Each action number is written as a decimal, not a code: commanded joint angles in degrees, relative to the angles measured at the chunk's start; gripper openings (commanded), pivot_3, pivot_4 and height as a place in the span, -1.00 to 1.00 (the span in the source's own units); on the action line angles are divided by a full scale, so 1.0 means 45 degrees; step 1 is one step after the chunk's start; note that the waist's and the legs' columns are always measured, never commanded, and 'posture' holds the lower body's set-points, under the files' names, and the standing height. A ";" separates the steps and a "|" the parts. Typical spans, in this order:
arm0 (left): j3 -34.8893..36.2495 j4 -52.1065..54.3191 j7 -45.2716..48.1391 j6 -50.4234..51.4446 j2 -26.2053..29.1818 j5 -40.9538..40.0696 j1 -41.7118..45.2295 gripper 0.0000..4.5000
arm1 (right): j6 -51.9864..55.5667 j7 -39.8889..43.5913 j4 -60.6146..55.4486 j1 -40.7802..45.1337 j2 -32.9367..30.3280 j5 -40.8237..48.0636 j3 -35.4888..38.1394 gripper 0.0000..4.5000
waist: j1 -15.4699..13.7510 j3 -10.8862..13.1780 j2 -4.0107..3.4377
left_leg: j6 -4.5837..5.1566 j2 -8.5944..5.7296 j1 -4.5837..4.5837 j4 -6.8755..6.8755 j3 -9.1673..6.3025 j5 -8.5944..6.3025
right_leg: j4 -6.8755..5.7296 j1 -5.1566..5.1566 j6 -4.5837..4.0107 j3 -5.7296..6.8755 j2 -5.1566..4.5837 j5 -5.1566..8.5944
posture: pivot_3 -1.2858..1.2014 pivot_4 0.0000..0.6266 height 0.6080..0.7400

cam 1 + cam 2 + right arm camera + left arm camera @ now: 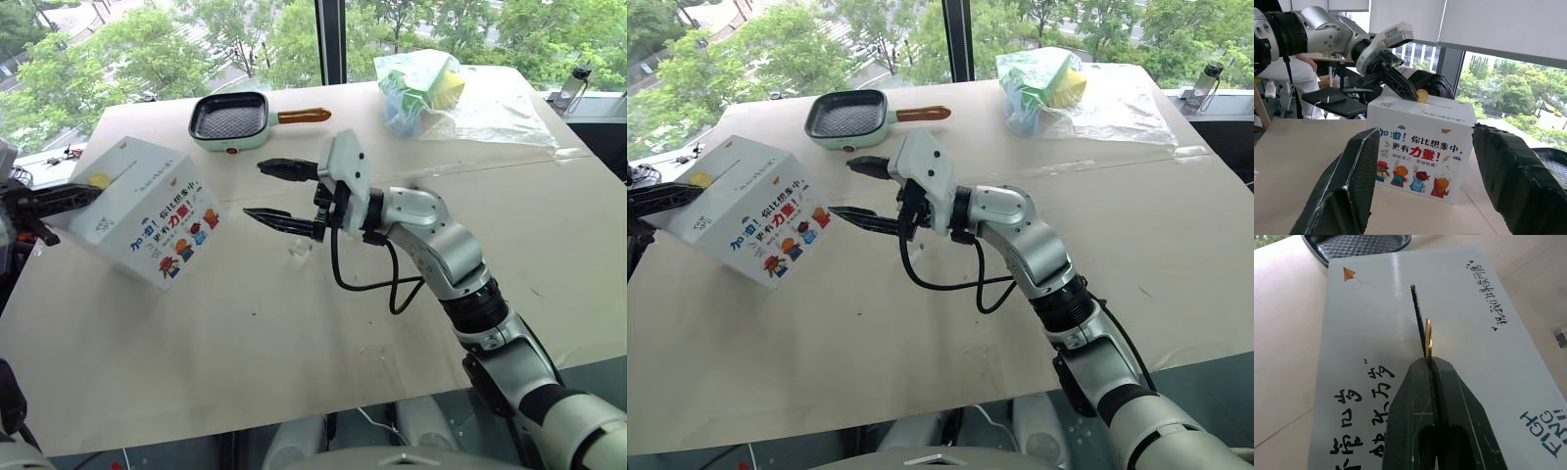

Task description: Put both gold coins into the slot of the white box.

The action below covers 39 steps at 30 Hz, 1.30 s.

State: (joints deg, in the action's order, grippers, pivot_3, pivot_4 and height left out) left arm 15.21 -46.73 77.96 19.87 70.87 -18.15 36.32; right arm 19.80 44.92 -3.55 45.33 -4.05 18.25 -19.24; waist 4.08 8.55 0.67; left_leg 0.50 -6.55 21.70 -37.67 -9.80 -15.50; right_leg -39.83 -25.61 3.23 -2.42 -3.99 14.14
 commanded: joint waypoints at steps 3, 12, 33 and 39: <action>-0.0730 0.0212 0.0076 0.0756 -0.0059 0.0620 -0.0677 -0.64 | -0.0219 -0.0049 -0.0353 0.0100 0.0136 0.0066 0.0256 0.45 | -0.0008 -0.0009 -0.0014 | 0.0000 0.0000 0.0000 0.0000 0.0001 0.0000 | 0.0000 0.0000 0.0000 0.0000 0.0000 0.0000 | 0.03 -0.52 0.93; -0.0325 0.1168 -0.1029 0.0887 -0.0179 0.0438 -0.0790 0.99 | -0.0280 -0.0078 -0.0344 0.0039 0.0116 0.0018 0.0216 0.45 | -0.0029 -0.0043 -0.0056 | 0.0001 -0.0002 -0.0008 0.0000 0.0000 -0.0001 | -0.0006 0.0005 -0.0001 -0.0003 -0.0001 -0.0001 | 0.03 -0.52 0.93; 0.3916 1.9569 -0.7293 0.4670 -0.7680 -0.4416 -1.0743 1.00 | -0.0719 0.2521 -0.0407 -0.4867 -0.4602 0.1623 0.3419 0.56 | -0.0141 -0.0013 0.0061 | 0.0024 0.0020 0.0056 0.0067 0.0005 -0.0016 | 0.0216 0.0015 0.0001 -0.0022 -0.0008 -0.0004 | 0.03 -0.52 0.93; 0.1404 1.8731 -0.8370 0.2336 -0.9309 -0.1796 -1.3407 1.00 | -0.2692 0.2817 0.1158 -0.6451 -0.5531 0.0406 0.3654 0.99 | -0.0500 -0.0004 0.0033 | 0.0078 0.0032 -0.0036 0.0072 0.0026 -0.0047 | 0.0214 0.0107 -0.0023 -0.0034 0.0000 -0.0017 | 0.03 -0.52 0.93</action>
State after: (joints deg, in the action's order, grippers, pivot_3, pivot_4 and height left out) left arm 21.89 38.33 40.99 33.65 28.87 -28.76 -23.80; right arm 10.82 56.94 1.77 16.19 -28.58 21.38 -3.42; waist 1.83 8.53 0.82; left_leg 0.89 -6.40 21.33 -37.36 -9.70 -15.73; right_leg -38.81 -24.87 3.12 -2.49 -4.00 14.07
